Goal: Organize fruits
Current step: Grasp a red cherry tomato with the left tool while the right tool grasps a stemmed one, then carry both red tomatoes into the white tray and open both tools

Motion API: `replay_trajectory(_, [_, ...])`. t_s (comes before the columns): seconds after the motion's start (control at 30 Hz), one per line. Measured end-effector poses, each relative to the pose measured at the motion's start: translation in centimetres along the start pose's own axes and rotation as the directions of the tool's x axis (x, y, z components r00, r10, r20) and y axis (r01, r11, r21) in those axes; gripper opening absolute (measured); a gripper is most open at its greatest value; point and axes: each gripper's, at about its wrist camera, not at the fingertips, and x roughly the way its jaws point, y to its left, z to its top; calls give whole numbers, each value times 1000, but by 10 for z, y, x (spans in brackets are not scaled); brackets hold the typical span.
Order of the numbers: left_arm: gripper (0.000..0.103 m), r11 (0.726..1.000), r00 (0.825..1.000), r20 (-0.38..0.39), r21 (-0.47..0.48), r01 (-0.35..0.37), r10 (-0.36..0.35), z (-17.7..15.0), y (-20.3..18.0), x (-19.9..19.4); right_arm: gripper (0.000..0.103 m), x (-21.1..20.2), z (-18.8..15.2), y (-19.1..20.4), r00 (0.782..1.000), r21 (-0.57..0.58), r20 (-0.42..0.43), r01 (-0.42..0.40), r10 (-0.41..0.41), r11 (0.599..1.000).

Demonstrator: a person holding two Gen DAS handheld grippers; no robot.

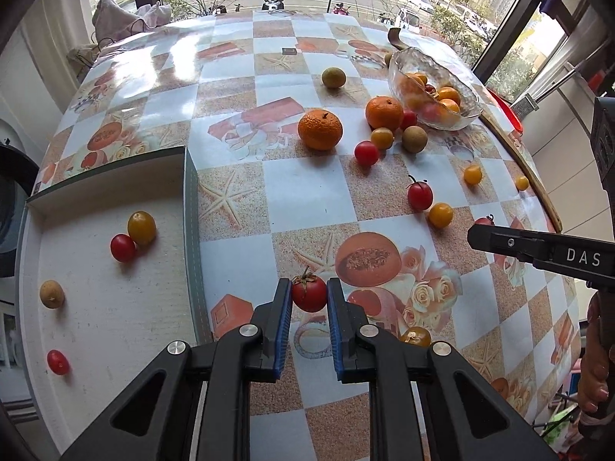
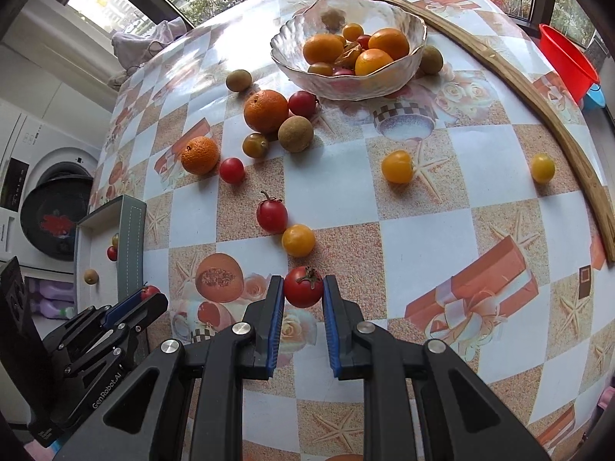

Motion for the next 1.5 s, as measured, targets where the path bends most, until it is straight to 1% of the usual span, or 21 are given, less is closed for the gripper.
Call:
replay_trajectory(0.3, [20,998,999,47,-56,-4,7,-2,26,-28,22,-1,4,44,1000,-81,-5,-26,26,996])
replay_trajectory(0.53, [20,991,996,66,-127,-43,52,-18,62,-49,22,8,2,96,998,-172,-35,-64,59,983])
replay_trajectory(0.7, [20,977,993,62,-195,-84,98,-38,96,-61,22,20,-3,141,994,-244,-69,-100,86,965])
replay_trajectory(0.9, [20,951,988,43,-282,-129,147,-67,137,-71,22,38,-12,197,987,-331,-122,-144,109,933])
replay_trajectory(1.1, [20,920,984,4,-356,-162,175,-94,170,-69,22,68,-25,245,979,-414,-183,-164,94,896])
replay_trajectory(1.23, [20,905,982,-22,-384,-181,187,-105,182,-63,22,87,-34,264,975,-445,-213,-159,69,881])
replay_trajectory(1.37, [20,901,983,-41,-394,-181,179,-110,188,-56,22,99,-35,276,973,-457,-223,-152,52,876])
replay_trajectory(1.5, [20,904,982,-45,-385,-188,185,-110,188,-53,22,107,-32,282,974,-468,-223,-138,34,873])
